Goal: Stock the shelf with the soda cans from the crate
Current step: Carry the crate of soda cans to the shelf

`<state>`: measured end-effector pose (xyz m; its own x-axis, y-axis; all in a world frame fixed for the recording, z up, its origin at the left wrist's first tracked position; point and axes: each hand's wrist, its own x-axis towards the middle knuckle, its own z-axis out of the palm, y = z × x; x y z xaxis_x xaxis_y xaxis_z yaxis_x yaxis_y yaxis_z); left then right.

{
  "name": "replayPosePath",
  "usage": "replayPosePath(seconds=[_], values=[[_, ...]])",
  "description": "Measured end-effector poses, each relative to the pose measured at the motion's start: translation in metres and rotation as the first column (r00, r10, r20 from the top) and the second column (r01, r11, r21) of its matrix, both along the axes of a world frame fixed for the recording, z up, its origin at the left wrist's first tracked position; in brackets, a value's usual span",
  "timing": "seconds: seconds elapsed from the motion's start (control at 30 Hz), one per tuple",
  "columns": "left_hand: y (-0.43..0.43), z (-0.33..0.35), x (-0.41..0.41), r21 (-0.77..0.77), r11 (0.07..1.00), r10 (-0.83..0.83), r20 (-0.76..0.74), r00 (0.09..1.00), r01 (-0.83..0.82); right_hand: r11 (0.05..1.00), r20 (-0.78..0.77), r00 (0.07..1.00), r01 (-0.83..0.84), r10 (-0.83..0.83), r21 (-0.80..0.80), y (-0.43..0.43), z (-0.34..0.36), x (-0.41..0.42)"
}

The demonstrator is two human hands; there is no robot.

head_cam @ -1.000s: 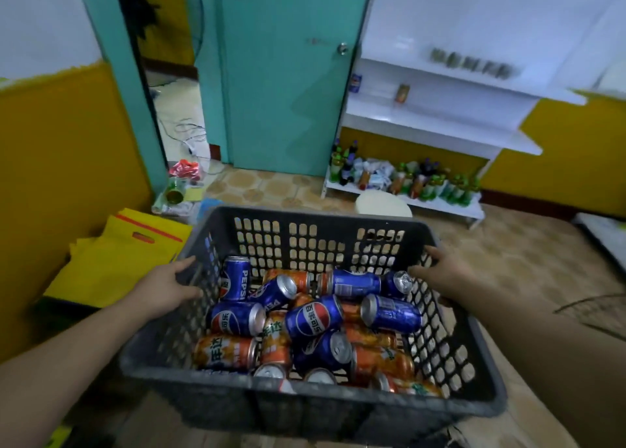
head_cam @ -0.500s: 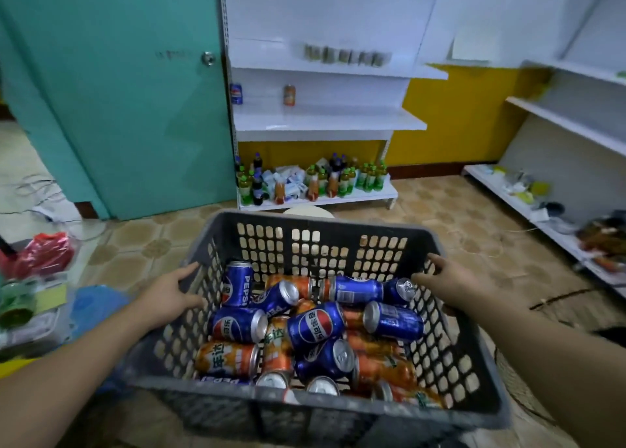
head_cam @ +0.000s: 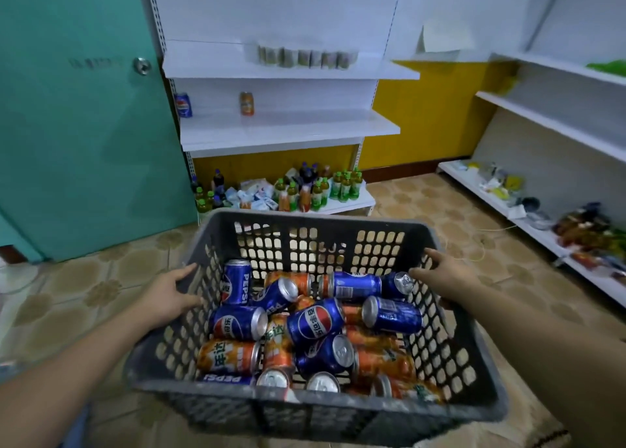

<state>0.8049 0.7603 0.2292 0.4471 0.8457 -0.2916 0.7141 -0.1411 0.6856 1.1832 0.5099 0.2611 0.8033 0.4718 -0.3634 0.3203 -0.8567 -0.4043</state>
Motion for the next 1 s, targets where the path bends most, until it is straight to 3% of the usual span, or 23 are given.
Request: replayPosePath(seconds=[0.6,1.0], values=[[0.241,0.002,0.200,-0.052,0.966,-0.255,-0.044,0.966,0.253,0.971,-0.034,0.971,0.238,-0.238,-0.014,0.146,-0.013,0.129],[0.362,-0.007,0.316,-0.048,0.927,-0.373,-0.044,0.927,0.371,0.936,0.045,0.936,0.350,-0.349,-0.039,0.236,-0.010,0.197]])
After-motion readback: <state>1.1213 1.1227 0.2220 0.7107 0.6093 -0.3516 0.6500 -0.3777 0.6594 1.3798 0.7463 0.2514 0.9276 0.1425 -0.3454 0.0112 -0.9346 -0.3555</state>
